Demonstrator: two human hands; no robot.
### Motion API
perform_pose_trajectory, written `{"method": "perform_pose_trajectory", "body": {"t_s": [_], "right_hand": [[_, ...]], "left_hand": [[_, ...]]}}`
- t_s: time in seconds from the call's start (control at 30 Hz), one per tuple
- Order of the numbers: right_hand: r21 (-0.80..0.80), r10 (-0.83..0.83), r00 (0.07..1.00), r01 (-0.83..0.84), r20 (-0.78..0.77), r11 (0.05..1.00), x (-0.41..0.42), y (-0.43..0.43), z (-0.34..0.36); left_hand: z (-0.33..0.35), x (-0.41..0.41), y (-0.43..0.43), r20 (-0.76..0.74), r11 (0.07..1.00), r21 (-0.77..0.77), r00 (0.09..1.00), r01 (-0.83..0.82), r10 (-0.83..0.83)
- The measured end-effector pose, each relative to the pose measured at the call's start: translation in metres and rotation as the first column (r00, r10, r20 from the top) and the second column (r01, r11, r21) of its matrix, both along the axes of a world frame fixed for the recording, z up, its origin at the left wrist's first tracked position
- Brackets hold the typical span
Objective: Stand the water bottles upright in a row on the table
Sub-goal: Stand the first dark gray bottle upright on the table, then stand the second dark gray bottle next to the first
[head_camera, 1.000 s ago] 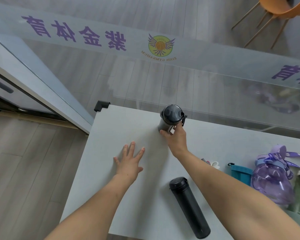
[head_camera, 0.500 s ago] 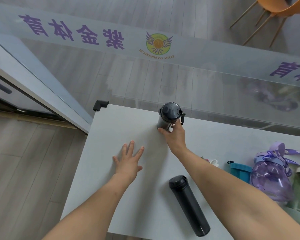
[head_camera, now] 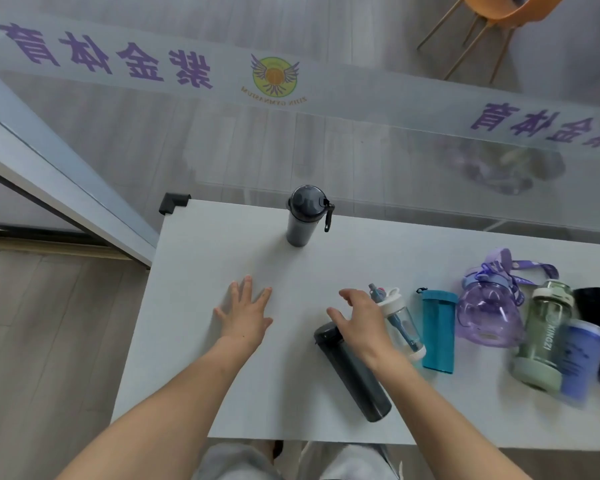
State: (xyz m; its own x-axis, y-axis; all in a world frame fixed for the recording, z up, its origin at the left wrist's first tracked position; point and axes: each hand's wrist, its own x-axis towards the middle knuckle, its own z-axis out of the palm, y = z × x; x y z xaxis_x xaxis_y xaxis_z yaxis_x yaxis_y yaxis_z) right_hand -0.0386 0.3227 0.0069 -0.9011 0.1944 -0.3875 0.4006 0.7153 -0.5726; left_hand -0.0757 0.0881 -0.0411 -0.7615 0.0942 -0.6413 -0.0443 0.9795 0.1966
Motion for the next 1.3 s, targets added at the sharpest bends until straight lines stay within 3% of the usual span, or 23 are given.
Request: {"method": "perform_pose_trajectory", "body": {"t_s": [0.27,0.47,0.67,0.9,1.3], "right_hand": [[0.133,0.136,0.971,-0.163,0.195,0.978,0.068,0.011,-0.002],[0.155,0.207,0.952,-0.245,0.227,0.957,0.069,0.012,-0.012],[-0.042,0.096,0.995,-0.094,0.042,0.995,0.052,0.012,-0.002],[-0.248,-0.059,0.986,0.018,-0.156,0.969,0.024,0.007,0.017],[-0.309,-0.138,0.959,0.057,-0.248,0.949,0.005,0.021,0.022]], "left_hand": [[-0.003,0.037,0.013,0.015,0.999,-0.032,0.999,0.032,-0.031],[-0.005,0.041,0.02,0.013,0.999,-0.044,1.0,0.002,-0.001],[-0.001,0.041,0.02,0.019,0.999,-0.032,1.0,-0.016,0.017],[0.003,0.038,0.025,0.047,0.998,-0.001,0.997,-0.061,0.061],[0.0,0.032,0.033,-0.026,0.997,-0.001,0.997,-0.078,0.078]]}}
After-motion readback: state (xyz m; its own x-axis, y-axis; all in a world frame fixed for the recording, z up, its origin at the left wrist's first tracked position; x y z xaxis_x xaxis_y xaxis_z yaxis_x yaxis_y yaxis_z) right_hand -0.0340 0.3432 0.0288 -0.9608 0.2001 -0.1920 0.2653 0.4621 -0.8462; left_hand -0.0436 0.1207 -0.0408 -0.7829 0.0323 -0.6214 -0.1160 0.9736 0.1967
